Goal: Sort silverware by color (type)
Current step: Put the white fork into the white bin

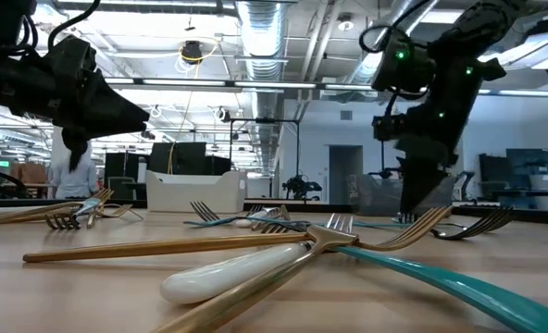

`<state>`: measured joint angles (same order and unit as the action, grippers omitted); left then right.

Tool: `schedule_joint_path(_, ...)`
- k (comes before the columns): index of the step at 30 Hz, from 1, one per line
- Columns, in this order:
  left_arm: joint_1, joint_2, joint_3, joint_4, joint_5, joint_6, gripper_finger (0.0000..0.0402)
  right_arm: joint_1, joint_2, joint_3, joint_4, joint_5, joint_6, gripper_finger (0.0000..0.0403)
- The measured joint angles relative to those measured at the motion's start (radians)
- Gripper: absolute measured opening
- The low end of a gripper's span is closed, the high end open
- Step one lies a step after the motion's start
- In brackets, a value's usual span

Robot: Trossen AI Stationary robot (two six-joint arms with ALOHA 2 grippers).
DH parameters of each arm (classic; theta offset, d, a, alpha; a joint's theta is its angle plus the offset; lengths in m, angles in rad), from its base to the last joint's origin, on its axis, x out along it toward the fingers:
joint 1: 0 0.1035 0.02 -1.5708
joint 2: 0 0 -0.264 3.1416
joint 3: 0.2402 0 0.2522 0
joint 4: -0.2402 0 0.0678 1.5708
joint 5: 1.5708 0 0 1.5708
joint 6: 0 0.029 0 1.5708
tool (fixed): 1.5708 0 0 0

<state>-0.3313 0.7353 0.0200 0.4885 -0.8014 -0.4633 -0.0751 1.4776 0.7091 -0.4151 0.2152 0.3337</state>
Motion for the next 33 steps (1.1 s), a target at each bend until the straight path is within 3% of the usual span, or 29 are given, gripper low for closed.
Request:
schedule_joint_path(8,0.000,0.000,0.000,0.000,-0.010,0.016,0.0121,0.047,0.000,0.017,-0.047,-0.004,-0.592,0.0161)
schedule_joint_path(13,0.000,0.000,0.000,-0.001,-0.022,0.024,0.0121,0.065,0.000,0.017,-0.041,-0.018,-0.795,0.0152)
schedule_joint_path(18,0.000,0.000,0.000,-0.004,-0.022,0.024,0.0121,0.047,0.044,0.017,0.022,-0.114,-0.833,0.0151)
schedule_joint_path(26,0.000,0.000,-0.001,-0.009,-0.018,0.024,0.0121,0.042,0.155,0.040,0.055,-0.104,-0.853,0.0146)
schedule_joint_path(29,0.000,0.000,-0.001,-0.009,-0.018,0.024,0.0121,0.050,0.156,0.058,0.041,-0.102,-0.803,0.0126)
schedule_joint_path(33,0.000,0.000,-0.001,-0.009,-0.019,0.024,0.0121,0.051,0.122,0.091,0.001,-0.090,-0.745,0.0068)
